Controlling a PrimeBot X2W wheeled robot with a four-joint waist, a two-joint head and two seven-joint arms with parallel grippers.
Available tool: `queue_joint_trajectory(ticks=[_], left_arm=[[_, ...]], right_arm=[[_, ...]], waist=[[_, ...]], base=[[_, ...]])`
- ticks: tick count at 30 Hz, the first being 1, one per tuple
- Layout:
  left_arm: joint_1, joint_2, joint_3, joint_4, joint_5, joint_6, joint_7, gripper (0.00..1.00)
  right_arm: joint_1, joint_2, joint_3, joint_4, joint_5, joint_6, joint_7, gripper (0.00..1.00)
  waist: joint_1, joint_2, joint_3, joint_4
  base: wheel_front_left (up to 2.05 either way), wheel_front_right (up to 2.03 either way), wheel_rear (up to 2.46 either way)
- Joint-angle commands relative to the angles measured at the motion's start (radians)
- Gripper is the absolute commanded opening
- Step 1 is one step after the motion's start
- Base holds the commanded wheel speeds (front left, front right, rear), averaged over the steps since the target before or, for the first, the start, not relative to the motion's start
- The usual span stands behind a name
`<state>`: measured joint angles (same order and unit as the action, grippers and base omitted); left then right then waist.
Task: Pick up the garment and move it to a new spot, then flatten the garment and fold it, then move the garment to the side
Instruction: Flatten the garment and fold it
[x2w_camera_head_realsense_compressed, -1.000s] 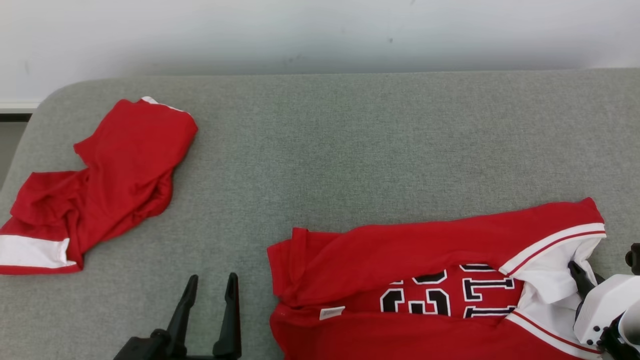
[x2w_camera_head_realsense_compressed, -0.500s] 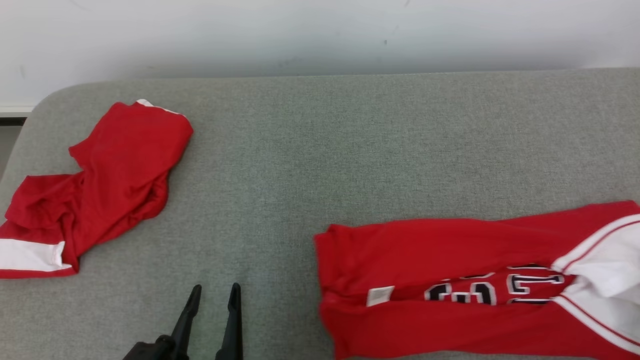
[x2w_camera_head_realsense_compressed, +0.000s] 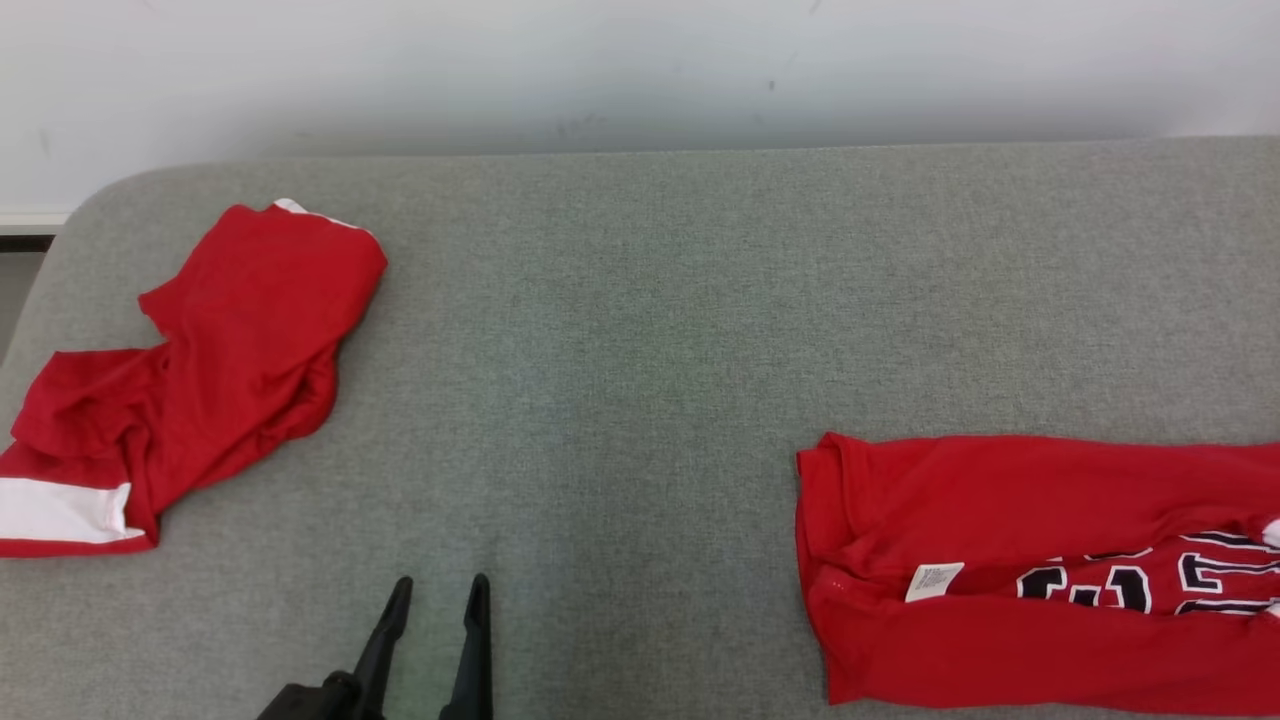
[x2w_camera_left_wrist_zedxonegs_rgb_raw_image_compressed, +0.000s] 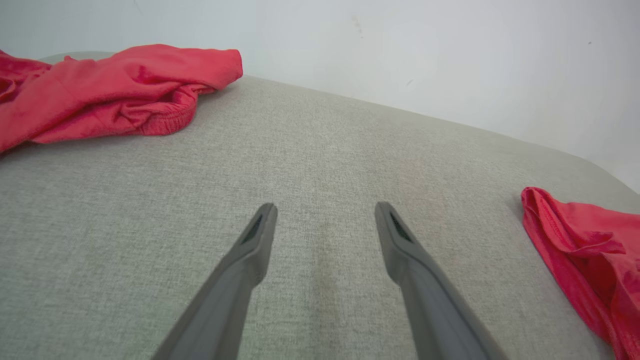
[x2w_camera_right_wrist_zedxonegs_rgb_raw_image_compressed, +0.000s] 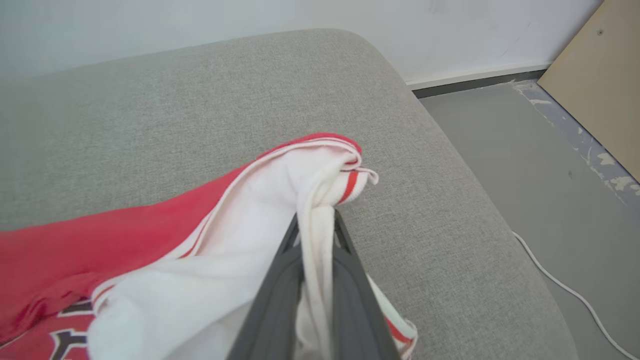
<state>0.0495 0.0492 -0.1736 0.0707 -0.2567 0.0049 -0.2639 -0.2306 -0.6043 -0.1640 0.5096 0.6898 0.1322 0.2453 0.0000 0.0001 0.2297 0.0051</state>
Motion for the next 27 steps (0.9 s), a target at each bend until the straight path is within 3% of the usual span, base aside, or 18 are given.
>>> queue_joint_trajectory(ticks=[1,13,20,27], left_arm=[[0.000,0.003,-0.001,0.005,0.003,0.000,0.000,1.00],[-0.005,0.003,-0.004,0.018,-0.012,0.006,0.000,1.00],[0.002,0.003,-0.015,0.023,-0.018,0.014,0.000,1.00],[-0.010,0.003,-0.025,0.039,-0.026,0.016,0.000,1.00]], right_arm=[[0.018,-0.008,0.008,-0.030,0.017,-0.003,0.004,0.00],[0.135,0.031,0.146,-0.391,0.055,-0.003,0.075,0.00],[0.161,0.136,0.218,-0.520,0.012,-0.003,0.133,0.00],[0.131,0.260,0.287,-0.536,-0.036,-0.003,0.118,0.00]], waist=[[0.0000,-0.0001,-0.002,0.001],[0.0000,-0.0001,-0.005,0.001],[0.0000,-0.0001,0.001,-0.007],[0.0000,-0.0001,0.002,-0.007]], base=[[0.00,0.00,0.00],[0.00,0.00,0.00],[0.00,0.00,0.00],[0.00,0.00,0.00]])
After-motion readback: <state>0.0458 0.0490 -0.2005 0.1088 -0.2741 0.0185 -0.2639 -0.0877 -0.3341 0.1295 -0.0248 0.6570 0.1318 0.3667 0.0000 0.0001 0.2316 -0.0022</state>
